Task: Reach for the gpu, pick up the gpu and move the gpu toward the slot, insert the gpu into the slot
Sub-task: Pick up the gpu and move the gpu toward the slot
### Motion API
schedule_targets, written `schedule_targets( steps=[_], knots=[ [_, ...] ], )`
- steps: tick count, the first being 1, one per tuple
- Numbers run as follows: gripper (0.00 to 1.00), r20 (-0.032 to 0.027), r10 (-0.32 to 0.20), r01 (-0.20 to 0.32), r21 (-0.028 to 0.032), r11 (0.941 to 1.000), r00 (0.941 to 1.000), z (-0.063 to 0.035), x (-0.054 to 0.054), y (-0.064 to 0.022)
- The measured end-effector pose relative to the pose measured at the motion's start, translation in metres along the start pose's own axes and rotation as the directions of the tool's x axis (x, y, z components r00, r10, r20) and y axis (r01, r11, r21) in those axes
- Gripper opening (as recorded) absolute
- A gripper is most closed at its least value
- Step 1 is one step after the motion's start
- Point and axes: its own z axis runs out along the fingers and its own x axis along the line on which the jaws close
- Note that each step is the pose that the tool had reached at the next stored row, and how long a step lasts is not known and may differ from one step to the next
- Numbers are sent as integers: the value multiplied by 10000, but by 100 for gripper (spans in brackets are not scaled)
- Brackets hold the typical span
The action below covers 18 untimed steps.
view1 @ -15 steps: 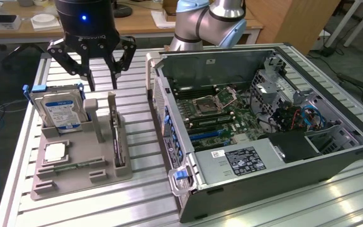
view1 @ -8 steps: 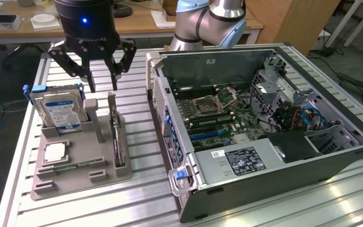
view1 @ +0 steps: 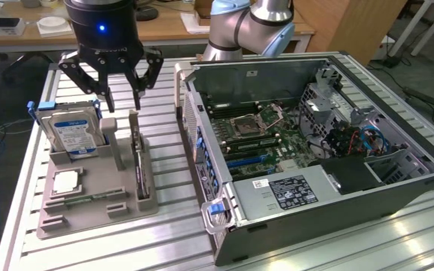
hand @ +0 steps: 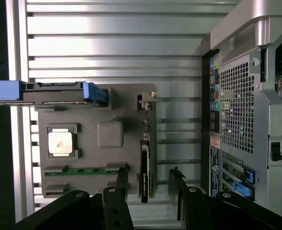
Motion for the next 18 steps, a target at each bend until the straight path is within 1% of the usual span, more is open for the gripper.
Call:
schedule_targets(
  steps=[13, 18],
  knots=[
    [47, 1, 0, 0, -1, 10000, 10000, 54, 1, -14],
    [47, 2, -2, 2, -1, 10000, 10000, 80, 0, -35]
  ],
)
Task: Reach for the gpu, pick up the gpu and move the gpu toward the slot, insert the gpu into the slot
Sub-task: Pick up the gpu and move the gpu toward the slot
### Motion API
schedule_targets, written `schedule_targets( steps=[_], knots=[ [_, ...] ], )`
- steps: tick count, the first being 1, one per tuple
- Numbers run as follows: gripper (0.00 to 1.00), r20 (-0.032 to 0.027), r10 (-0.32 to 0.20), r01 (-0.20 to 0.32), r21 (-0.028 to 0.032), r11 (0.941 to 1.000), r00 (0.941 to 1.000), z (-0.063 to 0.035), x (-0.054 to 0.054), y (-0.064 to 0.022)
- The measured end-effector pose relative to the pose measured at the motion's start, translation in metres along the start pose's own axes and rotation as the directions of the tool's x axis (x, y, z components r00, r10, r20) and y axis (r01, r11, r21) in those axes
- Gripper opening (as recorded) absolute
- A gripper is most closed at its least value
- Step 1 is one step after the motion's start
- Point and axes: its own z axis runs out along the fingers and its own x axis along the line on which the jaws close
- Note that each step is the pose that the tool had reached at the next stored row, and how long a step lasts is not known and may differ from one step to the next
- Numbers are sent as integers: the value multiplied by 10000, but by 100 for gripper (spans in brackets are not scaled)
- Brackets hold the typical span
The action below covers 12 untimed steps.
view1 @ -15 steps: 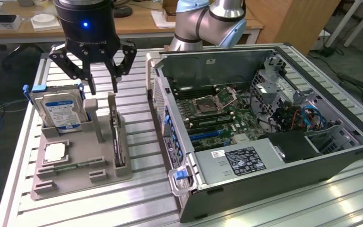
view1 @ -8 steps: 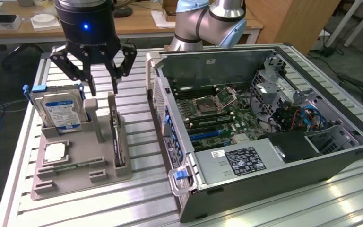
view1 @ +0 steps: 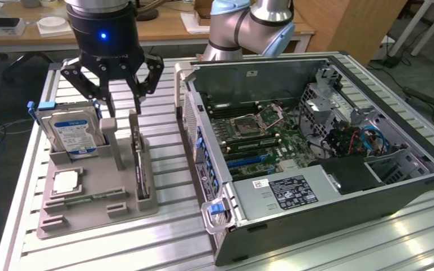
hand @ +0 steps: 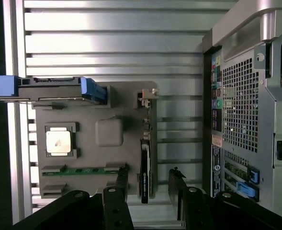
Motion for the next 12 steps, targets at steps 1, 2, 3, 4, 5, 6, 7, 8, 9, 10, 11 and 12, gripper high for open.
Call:
schedule_targets(
  steps=[1, 2, 3, 4, 5, 6, 7, 8, 9, 10, 11, 12],
  knots=[
    [47, -2, -23, 23, 0, 10000, 10000, 3, 0, -5],
    [47, -3, -61, 61, -1, 10000, 10000, 5, 0, -10],
    [47, -4, -93, 93, -1, 10000, 10000, 6, 0, -16],
    [47, -5, -114, 114, -3, 9999, 9999, 7, 0, -22],
    [47, -5, -135, 135, -5, 9999, 9999, 9, 0, -27],
    [47, -6, -153, 153, -6, 9999, 9999, 9, -1, -34],
    [47, -6, -171, 171, -6, 9999, 9999, 10, -1, -40],
    [47, -7, -185, 185, -6, 9998, 9998, 12, -1, -45],
    [47, -7, -192, 192, -7, 9998, 9998, 13, -1, -50],
    [47, -7, -198, 198, -7, 9998, 9998, 14, -1, -55],
    [47, -8, -202, 202, -7, 9998, 9998, 16, -1, -61],
    [47, -8, -205, 205, -7, 9998, 9998, 17, -2, -68]
  ],
)
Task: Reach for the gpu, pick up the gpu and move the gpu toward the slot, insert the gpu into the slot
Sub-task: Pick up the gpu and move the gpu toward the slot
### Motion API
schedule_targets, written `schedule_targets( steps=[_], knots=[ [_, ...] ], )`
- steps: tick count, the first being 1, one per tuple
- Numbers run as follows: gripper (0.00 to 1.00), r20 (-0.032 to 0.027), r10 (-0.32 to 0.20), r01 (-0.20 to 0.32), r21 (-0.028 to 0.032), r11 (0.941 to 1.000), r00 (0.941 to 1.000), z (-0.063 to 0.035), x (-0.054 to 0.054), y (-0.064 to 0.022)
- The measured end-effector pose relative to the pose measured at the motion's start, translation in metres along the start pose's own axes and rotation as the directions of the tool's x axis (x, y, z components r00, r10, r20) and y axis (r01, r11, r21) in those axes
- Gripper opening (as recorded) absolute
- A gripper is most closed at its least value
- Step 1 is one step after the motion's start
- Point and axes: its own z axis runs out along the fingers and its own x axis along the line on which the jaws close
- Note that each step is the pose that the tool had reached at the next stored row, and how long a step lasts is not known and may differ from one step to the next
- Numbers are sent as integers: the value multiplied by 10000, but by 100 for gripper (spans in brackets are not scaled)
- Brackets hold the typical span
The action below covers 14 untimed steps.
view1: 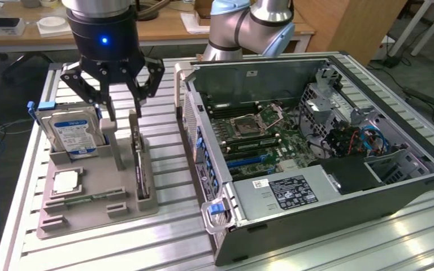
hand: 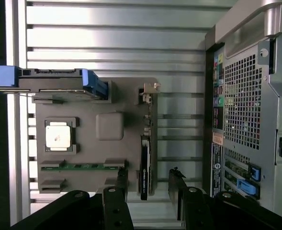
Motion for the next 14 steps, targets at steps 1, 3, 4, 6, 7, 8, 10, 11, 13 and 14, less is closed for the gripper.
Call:
schedule_targets(
  steps=[1, 3, 4, 6, 7, 8, 10, 11, 13, 14],
  knots=[
    [47, 1, 0, 0, -1, 10000, 10000, 3, 0, -4],
    [47, 1, -1, 1, -1, 10000, 10000, 7, 0, -12],
    [47, 0, -1, 1, 0, 10000, 10000, 9, 0, -15],
    [47, 0, -2, 2, 1, 10000, 10000, 13, 0, -23],
    [47, 0, -2, 2, 1, 10000, 10000, 16, 0, -29],
    [47, 1, -2, 2, 0, 10000, 10000, 19, 0, -33],
    [47, 1, -1, 1, 0, 10000, 10000, 24, 0, -41],
    [47, 1, -1, 1, 0, 10000, 10000, 26, 0, -44],
    [47, 1, -1, 1, 0, 10000, 10000, 30, 0, -51],
    [47, -1, -2, 2, 1, 10000, 10000, 32, 0, -55]
  ],
)
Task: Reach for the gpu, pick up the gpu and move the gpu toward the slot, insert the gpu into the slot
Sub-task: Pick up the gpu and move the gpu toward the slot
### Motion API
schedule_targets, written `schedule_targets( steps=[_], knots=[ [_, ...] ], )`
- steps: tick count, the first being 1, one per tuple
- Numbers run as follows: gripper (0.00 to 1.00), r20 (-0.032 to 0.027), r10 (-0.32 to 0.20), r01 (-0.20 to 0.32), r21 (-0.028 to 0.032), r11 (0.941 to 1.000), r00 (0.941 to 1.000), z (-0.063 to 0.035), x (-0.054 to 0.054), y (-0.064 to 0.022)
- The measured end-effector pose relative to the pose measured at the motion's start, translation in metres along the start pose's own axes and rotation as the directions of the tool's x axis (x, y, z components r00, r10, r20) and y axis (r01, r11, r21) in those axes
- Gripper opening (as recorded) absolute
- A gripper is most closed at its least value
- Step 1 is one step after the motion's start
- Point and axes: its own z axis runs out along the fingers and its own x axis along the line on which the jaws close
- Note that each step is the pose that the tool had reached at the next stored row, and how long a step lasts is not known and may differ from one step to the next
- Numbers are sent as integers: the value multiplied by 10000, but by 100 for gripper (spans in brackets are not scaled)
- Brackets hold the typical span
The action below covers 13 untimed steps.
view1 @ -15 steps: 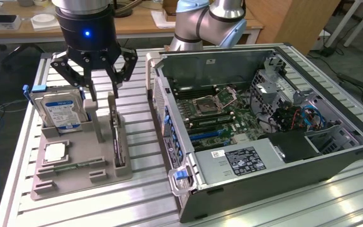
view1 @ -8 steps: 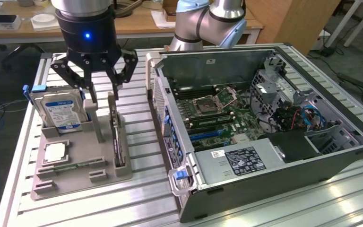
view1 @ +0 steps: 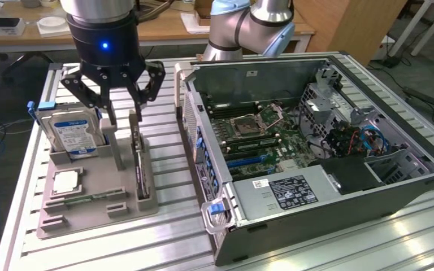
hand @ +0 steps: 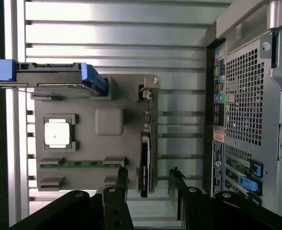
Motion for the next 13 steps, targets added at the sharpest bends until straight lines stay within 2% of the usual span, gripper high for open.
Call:
schedule_targets(
  steps=[13],
  knots=[
    [47, 1, 1, -1, -1, 10000, 10000, 23, 0, -64]
  ],
)
